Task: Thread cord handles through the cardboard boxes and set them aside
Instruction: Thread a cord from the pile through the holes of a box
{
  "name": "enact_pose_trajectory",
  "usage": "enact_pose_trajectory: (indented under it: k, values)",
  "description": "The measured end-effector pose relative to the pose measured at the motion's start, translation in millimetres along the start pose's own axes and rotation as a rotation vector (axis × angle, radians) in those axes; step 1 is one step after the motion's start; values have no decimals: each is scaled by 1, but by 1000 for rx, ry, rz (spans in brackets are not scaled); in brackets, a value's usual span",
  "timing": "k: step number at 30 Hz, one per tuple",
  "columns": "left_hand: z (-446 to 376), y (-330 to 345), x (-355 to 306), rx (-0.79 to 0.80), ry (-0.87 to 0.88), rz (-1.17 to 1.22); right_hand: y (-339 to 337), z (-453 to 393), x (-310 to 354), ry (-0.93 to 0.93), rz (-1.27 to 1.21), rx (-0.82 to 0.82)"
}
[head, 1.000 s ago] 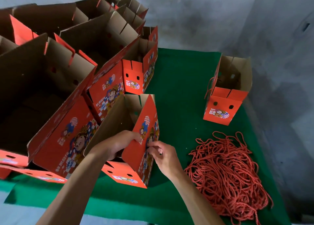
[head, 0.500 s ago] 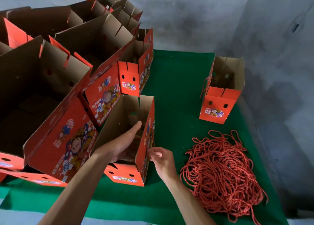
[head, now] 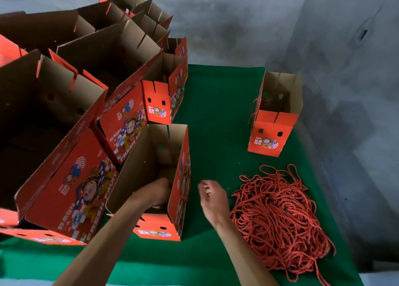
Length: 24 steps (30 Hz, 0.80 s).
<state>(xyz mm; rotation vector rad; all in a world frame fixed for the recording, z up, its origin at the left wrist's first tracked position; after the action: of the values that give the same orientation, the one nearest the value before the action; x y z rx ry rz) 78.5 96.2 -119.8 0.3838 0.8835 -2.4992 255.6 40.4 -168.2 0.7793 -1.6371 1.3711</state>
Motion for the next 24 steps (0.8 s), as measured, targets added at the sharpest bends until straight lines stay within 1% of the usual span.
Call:
enact_pose_trajectory:
  k: [1,2,5,7,9,10,11,13,14,15,16,17,18,19,21,22,24]
  values:
    - [0,-1,0,-1,1,8,-13,-5,-14,12,111,-58]
    - [0,-3,1,-9,4,20,-22,-9,-29,24,234,-59]
    - [1,-10,4,-6,-20,138,-33,-19,-75,48,617,120]
    - [3,-13,7,10,-33,202,-36,-20,-97,61,725,168]
    - [5,-19,8,-18,-35,194,-40,-18,-106,58,738,145]
    - [7,-26,7,-77,-4,152,-41,-18,-108,57,751,149]
    - [10,-37,4,-185,54,93,-41,-18,-110,58,766,161]
    - [30,-67,-5,-494,242,-23,-44,-20,-111,46,775,166]
    - [48,-81,-11,-641,382,-53,-46,-21,-108,27,765,152]
    - [65,-95,-17,-759,536,-77,-48,-22,-106,-1,761,138]
    - [78,-108,-20,-843,665,-119,-49,-25,-102,-36,770,126]
    - [83,-119,-19,-904,745,-201,-50,-28,-96,-83,793,110]
    - [82,-131,-18,-924,770,-294,-49,-30,-88,-142,801,91]
    - [74,-142,-15,-889,744,-356,-49,-33,-79,-199,778,60]
    - [54,-159,-4,-753,611,-375,-48,-38,-62,-255,678,-8]
    - [46,-161,2,-725,565,-389,-48,-40,-55,-255,612,-30]
    - [41,-162,7,-762,566,-420,-44,-45,-43,-248,472,-51]
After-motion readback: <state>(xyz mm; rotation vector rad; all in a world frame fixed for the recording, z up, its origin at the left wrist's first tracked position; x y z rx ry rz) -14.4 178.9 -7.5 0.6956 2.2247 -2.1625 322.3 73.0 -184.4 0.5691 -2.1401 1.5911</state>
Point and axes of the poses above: each hand's wrist, its own z-axis away from the middle knuckle, its own y-axis out of the palm, x = y × z, the point moved 8 cm from there along -z, towards the middle knuckle, and after that the axes turned 10 degrees about -y, right-handed, at the moved point
